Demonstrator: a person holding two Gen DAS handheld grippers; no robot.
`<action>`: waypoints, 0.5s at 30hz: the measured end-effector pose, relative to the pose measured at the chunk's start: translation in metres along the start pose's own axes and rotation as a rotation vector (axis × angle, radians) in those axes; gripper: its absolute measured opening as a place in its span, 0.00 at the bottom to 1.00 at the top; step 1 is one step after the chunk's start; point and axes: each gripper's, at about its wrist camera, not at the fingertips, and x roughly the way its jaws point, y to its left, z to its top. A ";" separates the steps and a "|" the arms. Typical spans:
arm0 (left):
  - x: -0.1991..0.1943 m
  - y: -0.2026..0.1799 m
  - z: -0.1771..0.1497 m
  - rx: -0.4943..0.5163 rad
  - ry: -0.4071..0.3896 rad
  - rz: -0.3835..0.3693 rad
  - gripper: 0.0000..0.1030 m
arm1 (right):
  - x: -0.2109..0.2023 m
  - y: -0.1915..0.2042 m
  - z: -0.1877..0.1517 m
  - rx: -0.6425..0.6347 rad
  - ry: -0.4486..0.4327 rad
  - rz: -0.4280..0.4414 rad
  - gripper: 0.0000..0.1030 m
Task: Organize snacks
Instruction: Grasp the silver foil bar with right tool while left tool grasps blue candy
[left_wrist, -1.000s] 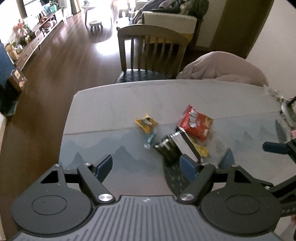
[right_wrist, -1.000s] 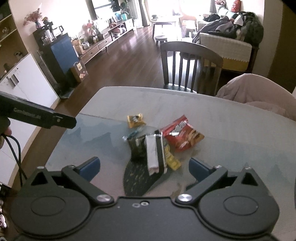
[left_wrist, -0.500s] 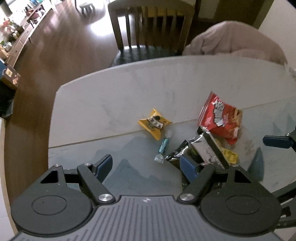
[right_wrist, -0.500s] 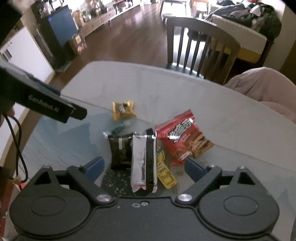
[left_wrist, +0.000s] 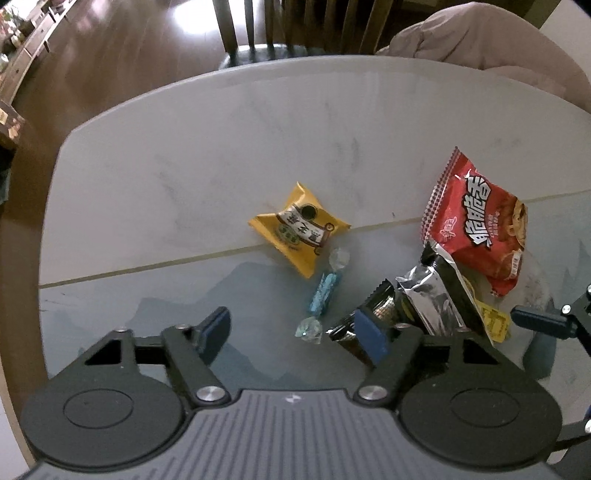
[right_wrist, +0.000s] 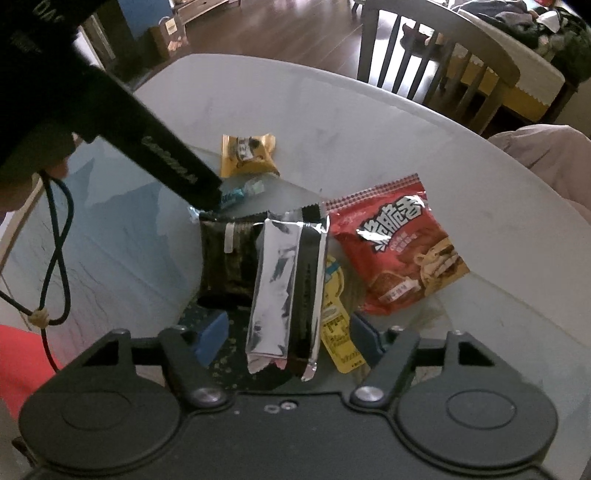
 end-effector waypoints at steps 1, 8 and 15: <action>0.002 -0.001 0.001 -0.002 0.000 -0.001 0.64 | 0.002 0.001 0.000 -0.007 0.002 -0.004 0.67; 0.021 -0.003 0.006 -0.014 0.021 -0.017 0.55 | 0.011 0.006 0.003 -0.042 0.008 -0.029 0.59; 0.031 -0.009 0.008 -0.014 0.021 -0.016 0.40 | 0.018 0.011 0.006 -0.055 0.011 -0.064 0.58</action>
